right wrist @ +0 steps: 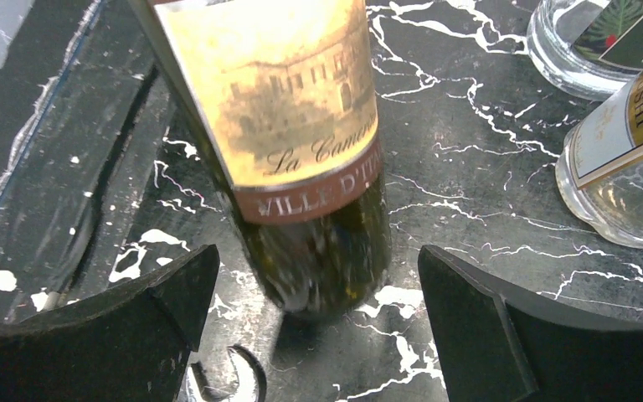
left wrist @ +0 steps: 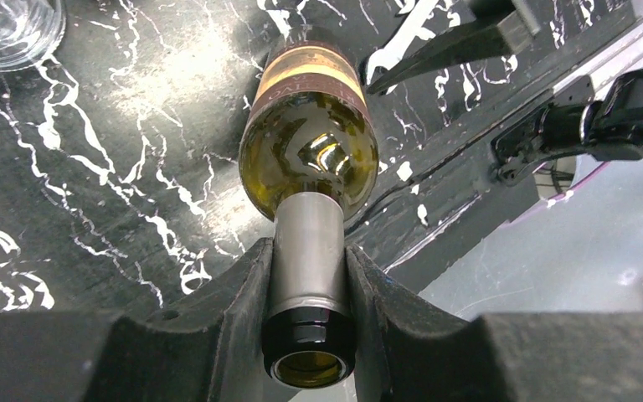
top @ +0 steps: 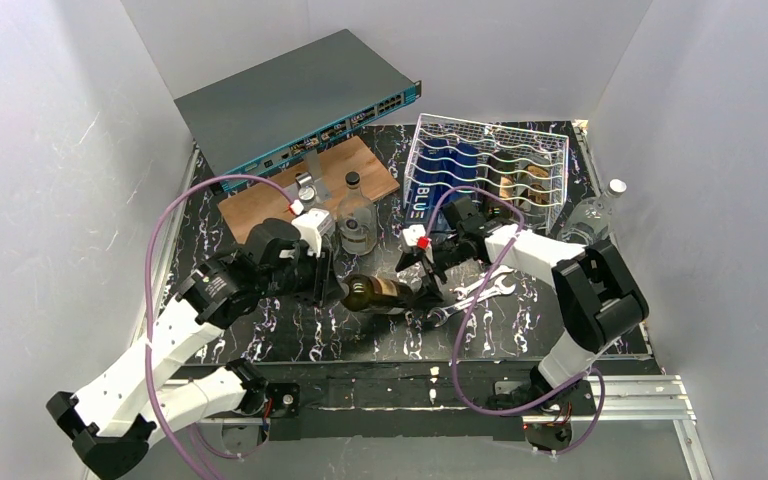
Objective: Take the wine bottle off the wine rack
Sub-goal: Place the wine bottle at the center of the board.
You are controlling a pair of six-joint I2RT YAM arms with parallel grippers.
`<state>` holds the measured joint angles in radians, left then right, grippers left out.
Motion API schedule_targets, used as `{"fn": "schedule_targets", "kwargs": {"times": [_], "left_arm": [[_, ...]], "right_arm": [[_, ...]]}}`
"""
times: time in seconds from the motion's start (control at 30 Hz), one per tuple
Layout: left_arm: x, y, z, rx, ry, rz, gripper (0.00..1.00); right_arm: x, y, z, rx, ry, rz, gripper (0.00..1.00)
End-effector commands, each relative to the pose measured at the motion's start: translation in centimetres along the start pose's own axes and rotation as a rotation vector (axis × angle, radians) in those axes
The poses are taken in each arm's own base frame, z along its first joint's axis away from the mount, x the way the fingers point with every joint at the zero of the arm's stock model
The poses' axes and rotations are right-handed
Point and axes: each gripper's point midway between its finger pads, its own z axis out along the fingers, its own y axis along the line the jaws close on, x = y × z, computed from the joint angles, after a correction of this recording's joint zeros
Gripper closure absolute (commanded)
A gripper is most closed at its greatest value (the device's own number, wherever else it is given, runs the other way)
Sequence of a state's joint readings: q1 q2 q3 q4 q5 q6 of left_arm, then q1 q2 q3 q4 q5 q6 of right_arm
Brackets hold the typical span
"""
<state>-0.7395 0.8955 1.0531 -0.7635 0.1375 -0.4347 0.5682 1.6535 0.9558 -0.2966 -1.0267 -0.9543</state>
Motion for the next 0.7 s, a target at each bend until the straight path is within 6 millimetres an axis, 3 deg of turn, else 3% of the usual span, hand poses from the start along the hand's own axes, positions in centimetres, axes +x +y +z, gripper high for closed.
{"fn": "schedule_targets", "kwargs": {"times": [0.0, 0.3, 0.67], "left_arm": [[-2.0, -0.7, -3.4, 0.015, -0.096, 0.092, 1.00], [-2.1, 1.0, -6.5, -0.085, -0.097, 0.204, 1.00], [-2.2, 6.0, -10.5, -0.392, -0.067, 0.238, 1.00]], "right_arm": [[-4.0, 0.1, -1.9, 0.004, -0.087, -0.026, 0.02], [-6.2, 0.2, -5.0, 0.059, -0.184, -0.051, 0.02], [-6.0, 0.1, -5.3, 0.068, -0.193, -0.051, 0.02]]}}
